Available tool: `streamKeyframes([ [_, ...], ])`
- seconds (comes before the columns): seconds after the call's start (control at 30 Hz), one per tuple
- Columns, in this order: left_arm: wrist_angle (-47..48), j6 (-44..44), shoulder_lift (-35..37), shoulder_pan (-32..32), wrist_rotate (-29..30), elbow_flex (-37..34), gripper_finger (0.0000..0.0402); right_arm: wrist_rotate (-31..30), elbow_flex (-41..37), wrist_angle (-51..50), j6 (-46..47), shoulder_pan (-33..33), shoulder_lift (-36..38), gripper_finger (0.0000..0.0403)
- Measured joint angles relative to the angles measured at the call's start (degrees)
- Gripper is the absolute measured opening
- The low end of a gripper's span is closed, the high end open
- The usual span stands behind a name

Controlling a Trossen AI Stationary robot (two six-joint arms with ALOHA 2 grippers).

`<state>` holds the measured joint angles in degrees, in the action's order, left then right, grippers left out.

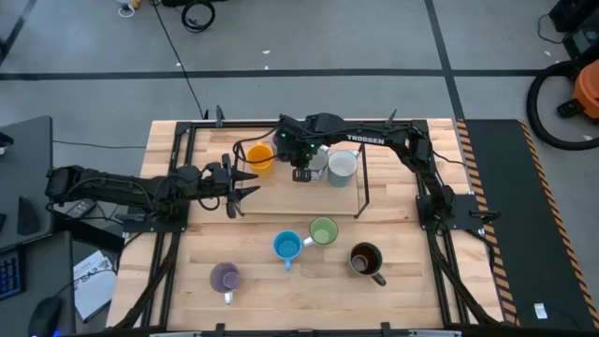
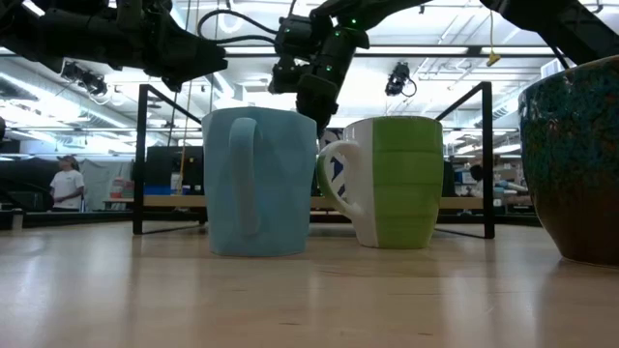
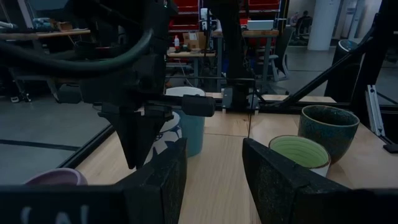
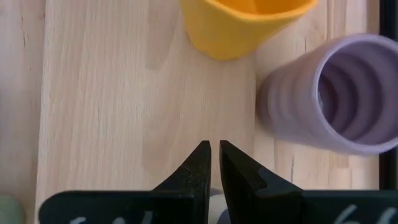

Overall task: Place coffee mugs
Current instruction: Put the white mug on the shelf, then put the violet mug on the shelf

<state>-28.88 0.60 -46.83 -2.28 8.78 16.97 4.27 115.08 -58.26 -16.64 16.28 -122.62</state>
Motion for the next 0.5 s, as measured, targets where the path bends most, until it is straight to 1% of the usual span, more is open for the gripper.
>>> streamKeyframes([
  [0.2,0.0,0.0,0.0,0.0,0.0,0.0,0.0162,-3.1,0.0,2.3,-2.0,-1.1,4.3,0.0038],
  [0.37,0.0,0.0,0.0,0.0,0.0,0.0,0.0162,-2.5,0.0,0.0,-1.6,-0.2,8.5,0.0038],
  [0.5,0.0,0.0,0.0,0.0,0.0,0.0,0.0162,-0.1,0.0,-2.3,-1.4,1.2,11.8,0.0038],
])
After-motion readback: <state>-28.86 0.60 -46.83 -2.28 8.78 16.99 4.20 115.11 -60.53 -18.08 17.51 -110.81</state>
